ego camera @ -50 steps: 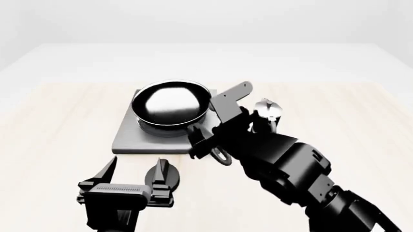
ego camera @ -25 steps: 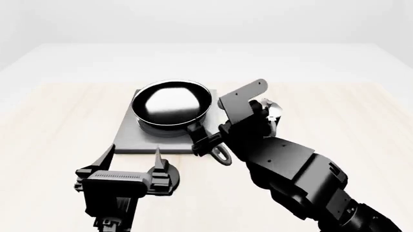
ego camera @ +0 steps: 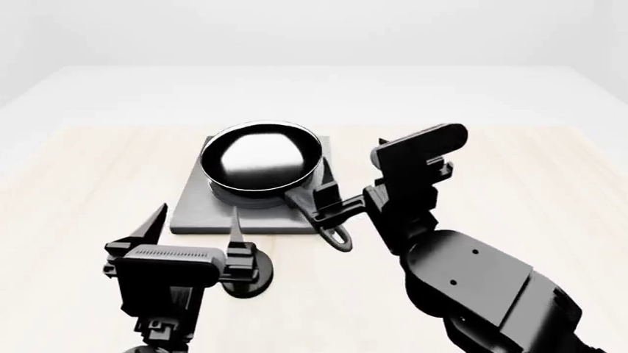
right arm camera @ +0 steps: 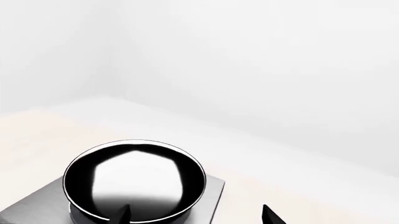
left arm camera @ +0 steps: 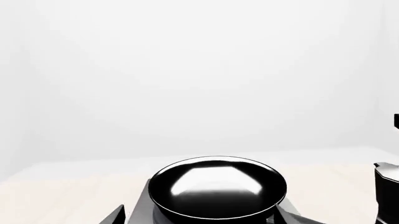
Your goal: Put the frying pan on the stove.
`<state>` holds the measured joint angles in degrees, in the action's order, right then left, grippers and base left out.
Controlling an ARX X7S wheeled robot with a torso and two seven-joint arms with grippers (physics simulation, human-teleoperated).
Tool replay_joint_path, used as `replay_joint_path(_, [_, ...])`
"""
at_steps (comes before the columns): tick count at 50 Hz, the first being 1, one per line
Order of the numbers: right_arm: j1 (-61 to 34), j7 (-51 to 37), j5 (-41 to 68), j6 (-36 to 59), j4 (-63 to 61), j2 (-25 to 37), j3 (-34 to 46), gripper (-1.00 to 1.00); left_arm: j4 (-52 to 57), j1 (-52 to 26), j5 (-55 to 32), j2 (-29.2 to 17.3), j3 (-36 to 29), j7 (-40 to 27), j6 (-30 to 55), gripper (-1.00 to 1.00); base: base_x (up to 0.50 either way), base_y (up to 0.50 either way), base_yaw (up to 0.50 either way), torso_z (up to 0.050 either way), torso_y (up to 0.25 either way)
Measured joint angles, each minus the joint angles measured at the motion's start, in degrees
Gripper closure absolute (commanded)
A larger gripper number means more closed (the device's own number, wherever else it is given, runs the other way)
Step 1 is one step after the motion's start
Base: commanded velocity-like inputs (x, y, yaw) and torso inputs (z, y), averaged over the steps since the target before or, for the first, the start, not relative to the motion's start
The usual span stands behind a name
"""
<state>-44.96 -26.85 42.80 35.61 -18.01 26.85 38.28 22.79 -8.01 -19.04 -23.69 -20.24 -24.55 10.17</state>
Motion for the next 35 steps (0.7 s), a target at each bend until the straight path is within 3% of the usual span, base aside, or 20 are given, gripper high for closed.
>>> replay_joint_path(35, [11.02,-10.34,1.24,-4.44,-19.12,10.36,-7.5,-1.0,9.67,0.74,-0.91,-3.21,1.6,-2.74,3.97,-1.0,0.0,0.0,0.0,0.0,0.0])
